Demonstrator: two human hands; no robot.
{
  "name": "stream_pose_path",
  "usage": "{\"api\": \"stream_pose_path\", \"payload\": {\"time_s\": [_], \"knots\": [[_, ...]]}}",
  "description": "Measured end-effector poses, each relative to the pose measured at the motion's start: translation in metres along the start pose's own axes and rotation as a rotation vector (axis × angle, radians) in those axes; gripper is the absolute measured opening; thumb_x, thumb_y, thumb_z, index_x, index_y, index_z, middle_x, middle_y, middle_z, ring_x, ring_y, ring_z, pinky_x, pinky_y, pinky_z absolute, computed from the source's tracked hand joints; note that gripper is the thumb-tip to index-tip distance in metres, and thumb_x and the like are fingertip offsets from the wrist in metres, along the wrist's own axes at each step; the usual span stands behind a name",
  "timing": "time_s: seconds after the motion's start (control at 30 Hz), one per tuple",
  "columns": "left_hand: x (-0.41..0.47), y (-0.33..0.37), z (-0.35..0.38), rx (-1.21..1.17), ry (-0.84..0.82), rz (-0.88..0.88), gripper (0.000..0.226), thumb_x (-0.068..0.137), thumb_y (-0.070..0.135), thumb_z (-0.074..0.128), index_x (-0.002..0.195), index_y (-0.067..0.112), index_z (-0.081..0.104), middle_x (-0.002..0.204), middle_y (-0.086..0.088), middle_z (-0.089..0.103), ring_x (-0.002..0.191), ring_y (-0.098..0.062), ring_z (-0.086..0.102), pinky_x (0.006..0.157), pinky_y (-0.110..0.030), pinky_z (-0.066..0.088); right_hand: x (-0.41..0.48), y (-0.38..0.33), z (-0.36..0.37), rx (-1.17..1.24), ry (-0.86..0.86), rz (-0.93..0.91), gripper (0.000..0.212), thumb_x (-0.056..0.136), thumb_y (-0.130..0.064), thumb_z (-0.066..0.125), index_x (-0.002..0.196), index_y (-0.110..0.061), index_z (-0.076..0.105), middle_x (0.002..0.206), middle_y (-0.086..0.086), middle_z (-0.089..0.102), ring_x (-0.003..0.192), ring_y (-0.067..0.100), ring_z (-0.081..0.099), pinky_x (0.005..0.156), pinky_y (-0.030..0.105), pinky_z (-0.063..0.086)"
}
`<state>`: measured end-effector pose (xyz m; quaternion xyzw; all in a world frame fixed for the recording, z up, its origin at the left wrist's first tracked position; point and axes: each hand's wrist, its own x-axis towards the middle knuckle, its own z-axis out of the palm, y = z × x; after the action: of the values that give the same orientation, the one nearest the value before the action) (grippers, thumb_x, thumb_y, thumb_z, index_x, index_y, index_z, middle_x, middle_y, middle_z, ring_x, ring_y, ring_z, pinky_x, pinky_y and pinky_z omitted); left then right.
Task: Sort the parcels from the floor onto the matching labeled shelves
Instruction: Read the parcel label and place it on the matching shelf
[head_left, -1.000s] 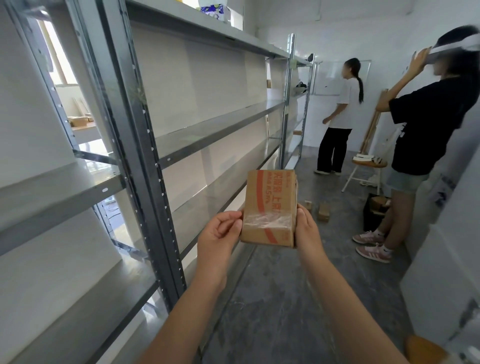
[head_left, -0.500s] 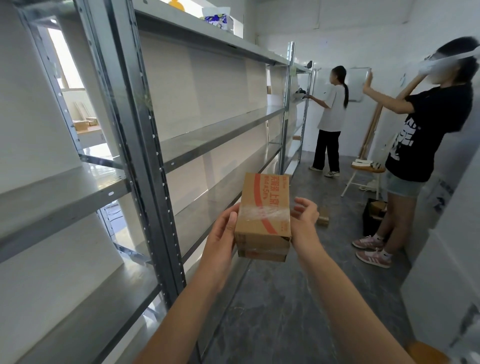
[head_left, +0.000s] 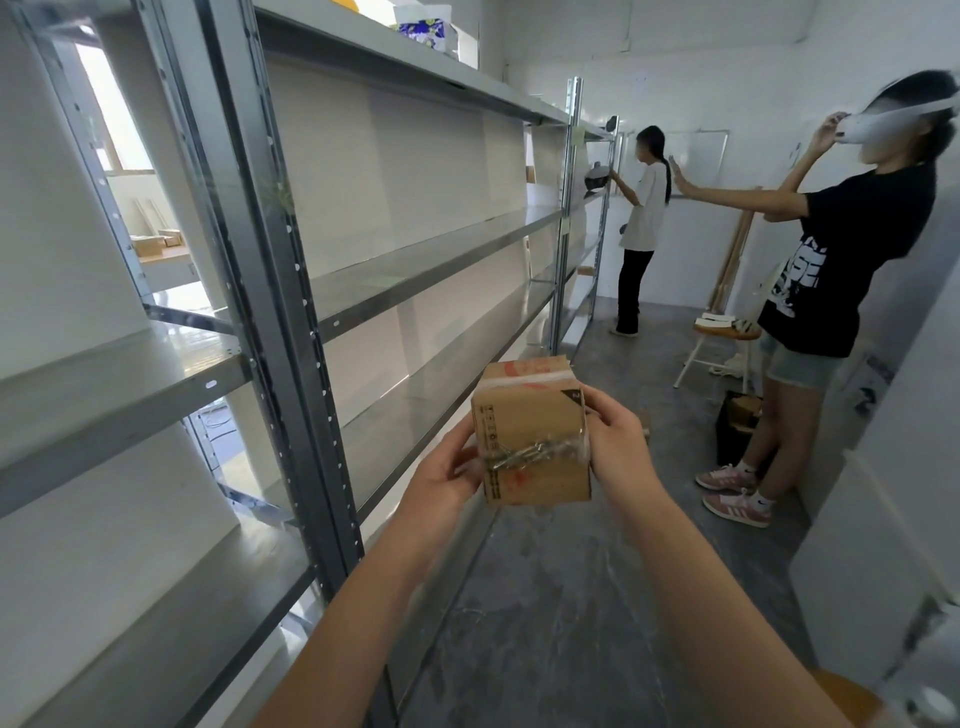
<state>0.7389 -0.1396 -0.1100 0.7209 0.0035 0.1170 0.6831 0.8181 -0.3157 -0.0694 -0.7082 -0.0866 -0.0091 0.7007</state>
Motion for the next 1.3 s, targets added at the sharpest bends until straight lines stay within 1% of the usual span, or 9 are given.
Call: {"api": "stream_pose_path", "payload": {"time_s": [0.1,0.17,0.33,0.6,0.8,0.97,1.07,1.2,1.3], "knots": [[-0.002,-0.003,-0.003,0.025,-0.035,0.065,0.051,0.104,0.027,0.053,0.148,0.053,0.045,0.157,0.016,0.047,0.150,-0.011,0.037,0.122,-0.055,0.032,-0.005,-0.004,-0.001,0.075,-0.052,0.065,0.030,0.097,0.001,0.049,0.105,-0.013,0.074,0.081,0.000,0.078,0.070,0.013,0.072,0.057,0.022,0.058],[-0.006,-0.002,-0.005,0.015,-0.067,0.114,0.056,0.097,0.048,0.054,0.151,0.054,0.039,0.163,0.021,0.037,0.154,-0.008,0.029,0.125,-0.053,0.025,-0.006,-0.005,-0.003,0.123,-0.099,0.108,0.031,0.096,0.002,0.047,0.087,-0.013,0.073,0.066,0.000,0.076,0.065,0.018,0.071,0.063,0.031,0.061],[-0.008,0.002,-0.005,-0.085,-0.104,0.141,0.085,0.082,0.070,0.064,0.156,0.044,0.034,0.159,0.019,0.045,0.147,-0.005,0.041,0.116,-0.027,0.038,-0.005,-0.007,0.000,0.125,-0.147,0.154,0.030,0.098,0.000,0.045,0.088,-0.007,0.072,0.084,0.011,0.077,0.073,0.023,0.071,0.070,0.034,0.060],[-0.007,0.003,-0.005,-0.177,-0.055,0.124,0.049,0.109,0.002,0.029,0.151,0.021,0.044,0.138,0.005,0.068,0.127,-0.009,0.063,0.095,-0.018,0.053,-0.001,-0.011,0.007,0.074,-0.073,-0.023,0.019,0.095,0.000,0.057,0.105,-0.016,0.061,0.114,0.012,0.066,0.091,0.024,0.066,0.063,0.024,0.058],[-0.004,0.003,0.000,-0.171,0.080,0.049,0.039,0.109,0.010,0.040,0.141,0.024,0.057,0.126,0.011,0.074,0.123,-0.007,0.066,0.097,-0.023,0.056,-0.004,-0.012,0.015,0.070,0.036,-0.216,0.028,0.094,0.003,0.056,0.100,-0.022,0.066,0.104,-0.001,0.071,0.102,0.017,0.066,0.083,0.035,0.058],[-0.006,0.006,0.003,-0.126,0.184,0.017,0.039,0.103,0.034,0.049,0.138,0.028,0.063,0.134,0.007,0.071,0.128,-0.015,0.063,0.114,-0.045,0.046,-0.008,-0.019,0.016,0.042,0.005,-0.226,0.037,0.095,0.003,0.044,0.102,-0.022,0.072,0.106,-0.001,0.070,0.090,-0.005,0.064,0.074,0.011,0.049],[-0.010,0.012,0.006,-0.084,0.270,0.056,0.048,0.091,0.058,0.046,0.132,0.042,0.064,0.133,0.020,0.066,0.129,-0.002,0.055,0.116,-0.037,0.039,-0.009,-0.016,0.018,0.039,-0.057,-0.201,0.035,0.101,-0.005,0.042,0.109,-0.025,0.070,0.110,0.001,0.070,0.103,0.012,0.066,0.082,0.025,0.053],[-0.009,0.023,0.010,-0.073,0.262,0.099,0.060,0.090,0.063,0.041,0.149,0.051,0.042,0.136,0.035,0.051,0.114,0.021,0.048,0.089,-0.011,0.044,-0.016,-0.013,0.022,0.156,-0.115,-0.164,0.030,0.105,-0.017,0.042,0.124,-0.032,0.060,0.107,-0.004,0.068,0.094,0.006,0.067,0.074,0.023,0.054],[-0.008,0.029,0.011,-0.063,0.287,0.112,0.060,0.090,0.067,0.038,0.149,0.054,0.042,0.142,0.030,0.050,0.121,0.015,0.047,0.096,-0.018,0.042,-0.020,-0.015,0.025,0.177,-0.114,-0.200,0.024,0.105,-0.021,0.043,0.118,-0.034,0.058,0.103,-0.001,0.066,0.086,0.002,0.066,0.070,0.020,0.053]]}}
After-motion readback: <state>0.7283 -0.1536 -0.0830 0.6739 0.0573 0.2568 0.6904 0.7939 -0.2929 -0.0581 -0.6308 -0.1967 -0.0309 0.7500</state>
